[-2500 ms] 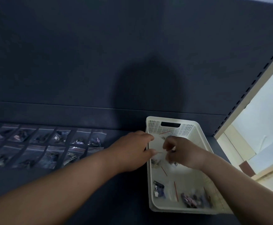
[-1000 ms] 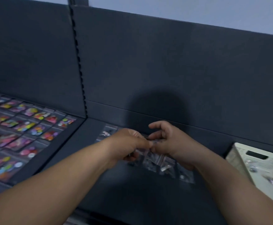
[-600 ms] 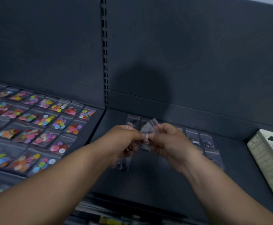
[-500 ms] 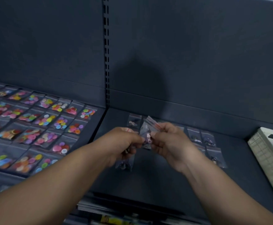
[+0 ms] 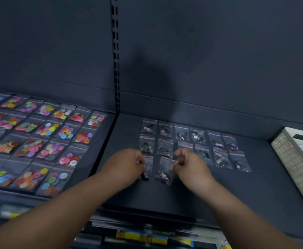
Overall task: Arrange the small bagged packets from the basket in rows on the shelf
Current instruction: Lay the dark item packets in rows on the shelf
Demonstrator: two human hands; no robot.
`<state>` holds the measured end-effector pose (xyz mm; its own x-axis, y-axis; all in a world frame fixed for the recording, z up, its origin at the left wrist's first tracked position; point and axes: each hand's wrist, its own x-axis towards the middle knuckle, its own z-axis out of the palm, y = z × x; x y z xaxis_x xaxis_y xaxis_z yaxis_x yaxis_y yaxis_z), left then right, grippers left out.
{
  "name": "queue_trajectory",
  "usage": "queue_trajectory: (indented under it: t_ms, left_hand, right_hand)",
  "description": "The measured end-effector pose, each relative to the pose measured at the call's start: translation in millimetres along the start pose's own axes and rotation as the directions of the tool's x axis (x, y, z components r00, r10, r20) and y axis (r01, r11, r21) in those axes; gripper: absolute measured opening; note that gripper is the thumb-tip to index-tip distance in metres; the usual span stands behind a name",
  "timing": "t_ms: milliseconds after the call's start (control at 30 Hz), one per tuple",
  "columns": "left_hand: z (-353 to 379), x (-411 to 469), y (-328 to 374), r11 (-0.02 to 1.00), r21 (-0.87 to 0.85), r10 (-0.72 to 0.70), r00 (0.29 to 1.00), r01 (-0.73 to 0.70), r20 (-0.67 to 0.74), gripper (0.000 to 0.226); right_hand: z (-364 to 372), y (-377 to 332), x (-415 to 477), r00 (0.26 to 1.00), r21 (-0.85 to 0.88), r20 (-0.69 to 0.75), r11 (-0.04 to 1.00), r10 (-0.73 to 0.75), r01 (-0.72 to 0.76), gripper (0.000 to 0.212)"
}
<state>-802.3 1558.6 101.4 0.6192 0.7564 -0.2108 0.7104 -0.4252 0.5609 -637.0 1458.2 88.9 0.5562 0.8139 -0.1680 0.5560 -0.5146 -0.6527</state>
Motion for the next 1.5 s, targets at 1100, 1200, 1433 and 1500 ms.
queue_trajectory:
  t_ms: [1100, 1200, 1433, 1500]
  left_hand:
    - [9.6, 8.5, -2.1, 0.994, 0.088, 0.069, 0.997, -0.067, -0.021, 0.020]
    - [10.8, 9.9, -2.0, 0.993, 0.091, 0.073, 0.997, -0.070, -0.028, 0.020]
    - [8.2, 10.1, 2.1, 0.995, 0.072, 0.073, 0.997, -0.072, -0.020, 0.022]
    - [4.3, 11.2, 4.6, 0.998, -0.034, 0.060, 0.997, -0.061, -0.038, 0.025]
  right_hand:
    - [1.0, 11.7, -10.3, 0.890, -0.319, 0.186, 0.832, -0.415, 0.454, 0.019]
    - [0.3, 11.1, -10.6, 0.892, -0.333, 0.182, 0.828, -0.413, 0.451, 0.020]
    - [-0.4, 12.9, -12.5, 0.905, -0.300, 0.158, 0.854, -0.394, 0.424, 0.021]
    - [-2.5, 11.9, -12.4, 0.918, -0.221, 0.085, 0.891, -0.386, 0.395, 0.020]
